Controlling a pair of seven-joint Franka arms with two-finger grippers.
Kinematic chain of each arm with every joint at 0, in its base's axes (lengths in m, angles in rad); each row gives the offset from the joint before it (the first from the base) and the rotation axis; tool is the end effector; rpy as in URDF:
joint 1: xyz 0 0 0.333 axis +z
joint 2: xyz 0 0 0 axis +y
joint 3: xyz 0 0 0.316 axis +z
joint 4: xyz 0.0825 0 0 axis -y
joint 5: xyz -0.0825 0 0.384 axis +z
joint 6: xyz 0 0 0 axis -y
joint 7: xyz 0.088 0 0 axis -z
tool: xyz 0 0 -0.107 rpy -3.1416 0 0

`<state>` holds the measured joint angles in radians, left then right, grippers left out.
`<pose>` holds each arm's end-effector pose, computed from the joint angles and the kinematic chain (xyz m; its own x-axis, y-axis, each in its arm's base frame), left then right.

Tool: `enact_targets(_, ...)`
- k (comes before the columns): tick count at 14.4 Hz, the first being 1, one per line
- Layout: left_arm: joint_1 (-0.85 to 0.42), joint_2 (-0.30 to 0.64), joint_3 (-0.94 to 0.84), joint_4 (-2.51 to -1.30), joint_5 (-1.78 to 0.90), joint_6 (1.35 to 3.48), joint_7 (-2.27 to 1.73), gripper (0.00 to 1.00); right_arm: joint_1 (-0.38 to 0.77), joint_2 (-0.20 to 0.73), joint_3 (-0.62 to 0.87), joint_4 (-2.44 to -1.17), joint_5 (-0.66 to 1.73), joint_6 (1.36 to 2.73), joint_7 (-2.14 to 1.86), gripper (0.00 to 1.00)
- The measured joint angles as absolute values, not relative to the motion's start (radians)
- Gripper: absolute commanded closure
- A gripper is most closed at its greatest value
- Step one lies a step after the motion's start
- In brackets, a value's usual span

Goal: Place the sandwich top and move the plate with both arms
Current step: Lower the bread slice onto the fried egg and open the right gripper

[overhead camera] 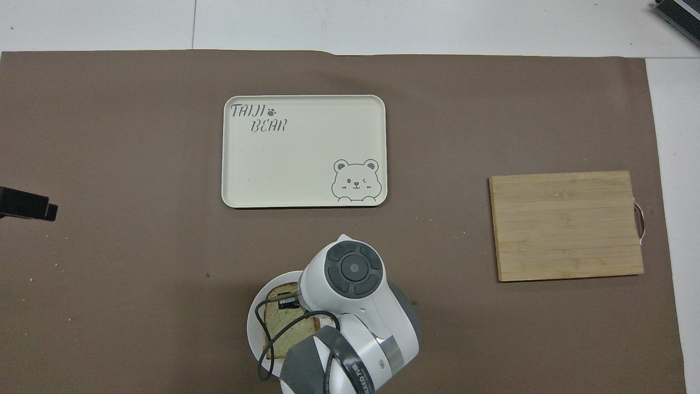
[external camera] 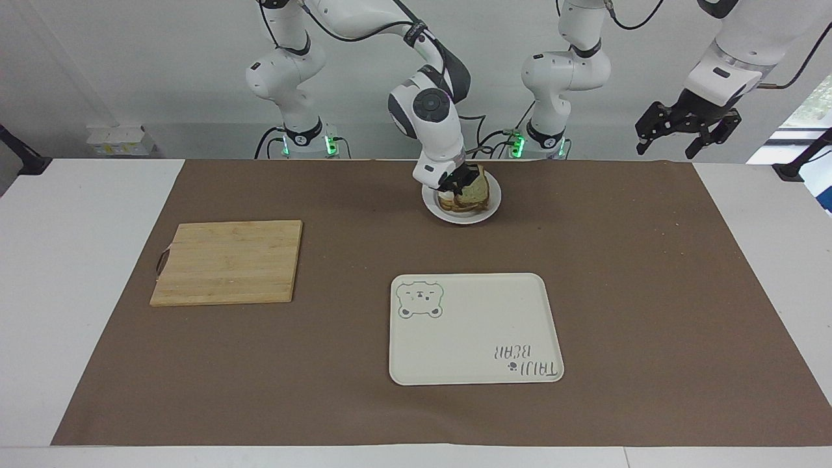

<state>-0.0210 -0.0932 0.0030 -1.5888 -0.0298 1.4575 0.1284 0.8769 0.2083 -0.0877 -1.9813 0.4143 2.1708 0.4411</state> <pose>0.5132 -0.0126 0.6562 0.9882 -0.1492 -0.0339 -0.1480 -0.9884 0.0346 0.4066 0.4341 0.3638 0.9745 0.1327 -0.1807 0.0830 -0.9623 -0.2591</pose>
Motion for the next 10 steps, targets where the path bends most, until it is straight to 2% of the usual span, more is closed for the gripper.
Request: enact_targets(10,-0.021,-0.093,0.003,-1.589,-0.03,1.458,0.128,0.0,0.871,0.218,-0.096,-2.018,0.509,2.218,0.464,1.0)
